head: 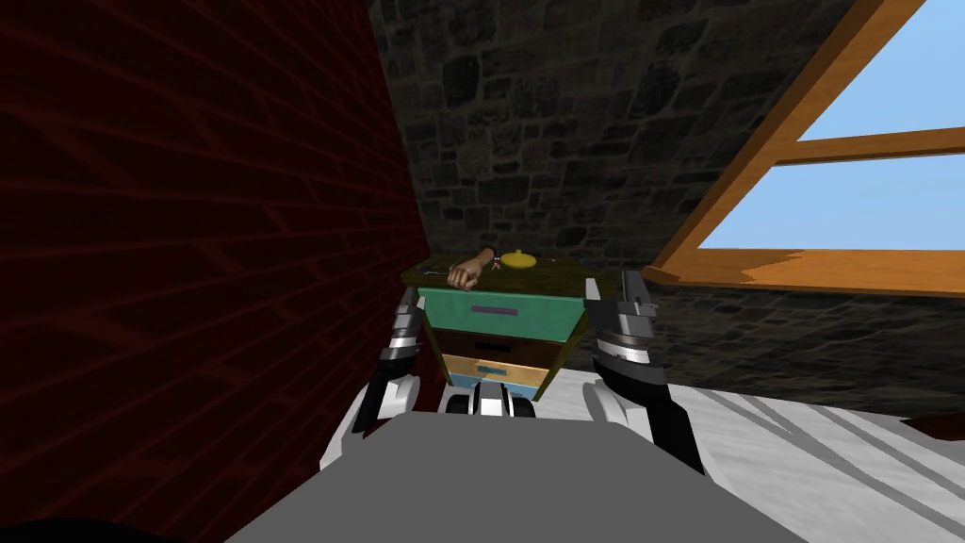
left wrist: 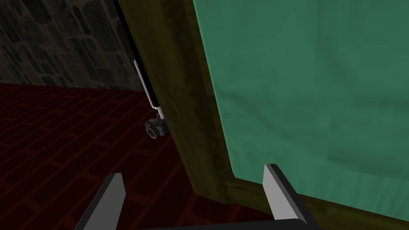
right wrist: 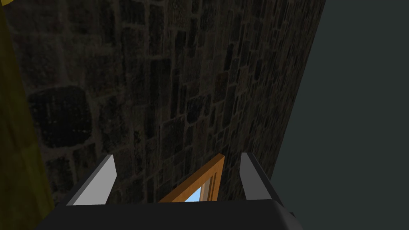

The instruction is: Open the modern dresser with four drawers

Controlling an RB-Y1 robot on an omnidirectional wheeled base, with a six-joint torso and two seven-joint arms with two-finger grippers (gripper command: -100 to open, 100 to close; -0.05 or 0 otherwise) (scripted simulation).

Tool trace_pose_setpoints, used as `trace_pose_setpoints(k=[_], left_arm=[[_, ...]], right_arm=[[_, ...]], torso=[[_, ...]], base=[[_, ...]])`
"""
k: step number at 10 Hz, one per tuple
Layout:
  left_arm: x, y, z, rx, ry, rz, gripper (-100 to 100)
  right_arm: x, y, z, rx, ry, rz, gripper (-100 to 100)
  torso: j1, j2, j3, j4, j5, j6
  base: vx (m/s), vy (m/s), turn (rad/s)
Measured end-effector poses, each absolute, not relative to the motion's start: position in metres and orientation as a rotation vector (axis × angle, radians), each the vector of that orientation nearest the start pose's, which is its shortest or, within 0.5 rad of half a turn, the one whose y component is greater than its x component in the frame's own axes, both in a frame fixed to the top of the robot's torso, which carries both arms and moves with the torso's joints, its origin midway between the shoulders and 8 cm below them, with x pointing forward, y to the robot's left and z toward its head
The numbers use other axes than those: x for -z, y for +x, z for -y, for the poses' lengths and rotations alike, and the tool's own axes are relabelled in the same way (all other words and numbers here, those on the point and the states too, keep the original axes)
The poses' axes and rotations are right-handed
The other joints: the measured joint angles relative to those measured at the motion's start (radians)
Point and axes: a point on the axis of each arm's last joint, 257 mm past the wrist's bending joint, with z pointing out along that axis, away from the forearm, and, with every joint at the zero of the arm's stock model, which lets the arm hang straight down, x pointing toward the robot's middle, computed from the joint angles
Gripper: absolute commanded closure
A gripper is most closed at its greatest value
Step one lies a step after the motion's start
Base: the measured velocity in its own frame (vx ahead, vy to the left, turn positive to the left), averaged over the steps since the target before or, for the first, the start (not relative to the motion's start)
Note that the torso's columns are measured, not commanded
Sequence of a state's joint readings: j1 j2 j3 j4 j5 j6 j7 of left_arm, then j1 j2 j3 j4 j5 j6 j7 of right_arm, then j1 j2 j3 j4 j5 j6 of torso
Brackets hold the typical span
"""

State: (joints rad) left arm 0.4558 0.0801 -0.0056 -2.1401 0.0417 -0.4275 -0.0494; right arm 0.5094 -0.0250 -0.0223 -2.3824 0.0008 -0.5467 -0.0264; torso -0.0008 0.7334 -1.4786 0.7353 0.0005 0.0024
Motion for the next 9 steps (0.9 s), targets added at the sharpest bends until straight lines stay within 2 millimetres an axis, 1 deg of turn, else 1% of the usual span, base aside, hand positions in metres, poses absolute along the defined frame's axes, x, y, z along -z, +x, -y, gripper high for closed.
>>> trace_pose_setpoints(k=[5, 9], left_arm=[[0.081, 0.393, -0.277, 1.242, -0.736, -0.882, -100], [0.104, 0.400, -0.278, 1.236, -0.740, -0.921, -100]], right_arm=[[-0.074, 0.311, 0.276, -1.335, 0.528, -0.530, 0], [-0.074, 0.311, 0.276, -1.335, 0.528, -0.530, 0]], torso=[[0.000, -0.004, -0.003, -0.002, 0.001, 0.001], [0.001, -0.009, -0.005, -0.004, 0.002, 0.003]], base=[[-0.012, -0.023, -0.017], [-0.011, -0.018, -0.016]])
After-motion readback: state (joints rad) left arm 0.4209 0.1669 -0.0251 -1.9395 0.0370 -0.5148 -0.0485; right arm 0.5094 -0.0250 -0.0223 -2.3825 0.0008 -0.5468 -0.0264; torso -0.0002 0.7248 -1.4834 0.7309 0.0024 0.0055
